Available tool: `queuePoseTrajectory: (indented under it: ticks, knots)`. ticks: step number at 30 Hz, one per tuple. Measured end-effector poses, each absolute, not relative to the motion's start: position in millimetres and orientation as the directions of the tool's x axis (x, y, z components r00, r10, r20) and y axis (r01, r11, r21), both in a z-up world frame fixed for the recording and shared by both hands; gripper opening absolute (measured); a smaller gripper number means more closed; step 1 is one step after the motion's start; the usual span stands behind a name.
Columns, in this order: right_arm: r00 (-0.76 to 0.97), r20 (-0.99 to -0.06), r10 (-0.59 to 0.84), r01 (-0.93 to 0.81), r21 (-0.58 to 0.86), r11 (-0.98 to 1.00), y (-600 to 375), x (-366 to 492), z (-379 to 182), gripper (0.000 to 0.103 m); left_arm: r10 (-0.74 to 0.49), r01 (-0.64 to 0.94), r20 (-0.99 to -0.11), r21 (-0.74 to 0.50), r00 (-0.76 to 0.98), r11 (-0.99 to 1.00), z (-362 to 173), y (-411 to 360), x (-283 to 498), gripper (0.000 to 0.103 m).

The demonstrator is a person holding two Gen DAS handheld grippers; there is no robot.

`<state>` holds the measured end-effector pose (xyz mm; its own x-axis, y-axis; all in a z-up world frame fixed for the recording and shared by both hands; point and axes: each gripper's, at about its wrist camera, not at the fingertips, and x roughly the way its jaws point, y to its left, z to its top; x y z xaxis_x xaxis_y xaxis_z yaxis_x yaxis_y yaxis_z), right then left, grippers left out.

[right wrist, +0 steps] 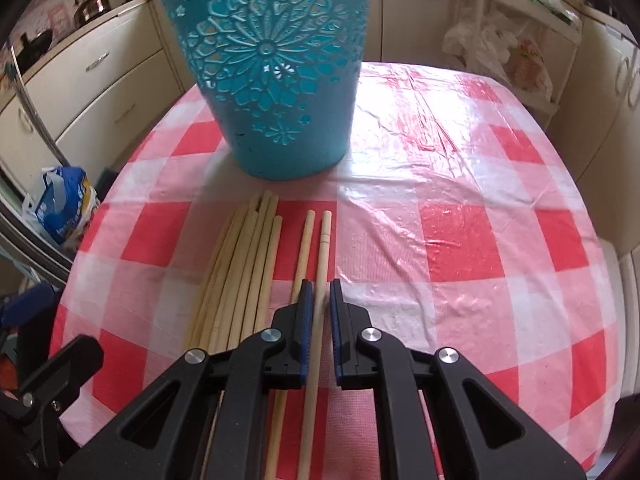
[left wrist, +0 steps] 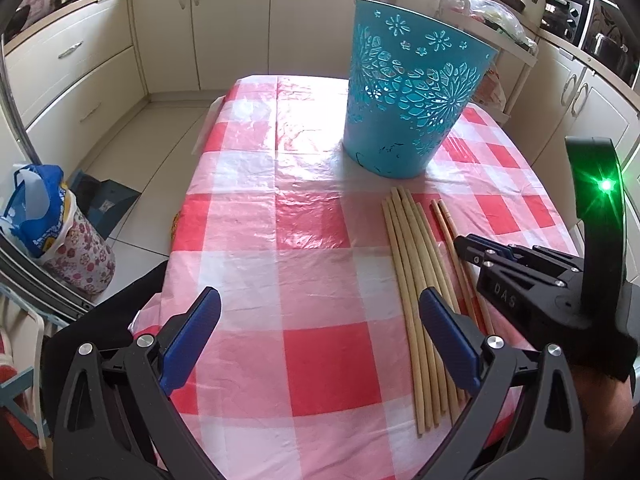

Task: Organize utensils
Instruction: 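Grasp one wooden stick with the right tool while the left tool approaches the sticks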

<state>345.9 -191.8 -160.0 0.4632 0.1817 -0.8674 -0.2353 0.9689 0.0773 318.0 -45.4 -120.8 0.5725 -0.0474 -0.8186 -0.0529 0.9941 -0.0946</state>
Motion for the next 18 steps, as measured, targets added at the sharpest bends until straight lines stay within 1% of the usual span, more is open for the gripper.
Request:
queuePoseTrajectory:
  ticks: [2,7,8,9,14,18]
  knots:
    - [0.466,-0.868,0.174,-0.251,0.059,0.966,-194,345,-160,0.007,-0.039,-0.048,-0.819,-0.081,0.572,0.996,-123,-49,324,0.095]
    - [0.471,-0.866,0.169,-0.241,0.058,0.969,-215,344,-160,0.006,-0.023,-0.024,-0.822,-0.045,0.568,0.999,-132,-64,344,0.095]
    - [0.472,-0.864,0.175,-0.234,0.069,0.97,-220,343,-161,0.006,-0.012,-0.022,-0.826,-0.03,0.564,0.999,-135,-68,349,0.094]
    - [0.473,-0.862,0.183,-0.23,0.08,0.97,-223,343,-161,0.006,-0.007,-0.021,-0.829,-0.023,0.559,1.0,-138,-69,353,0.091]
    - [0.47,-0.855,0.22,-0.236,0.118,0.964,-229,340,-161,0.006,-0.011,-0.027,-0.86,-0.029,0.51,0.999,-153,-73,369,0.079]
    - [0.47,-0.848,0.245,-0.245,0.142,0.959,-232,338,-161,0.006,0.022,-0.038,-0.857,0.003,0.515,0.999,-154,-75,370,0.077]
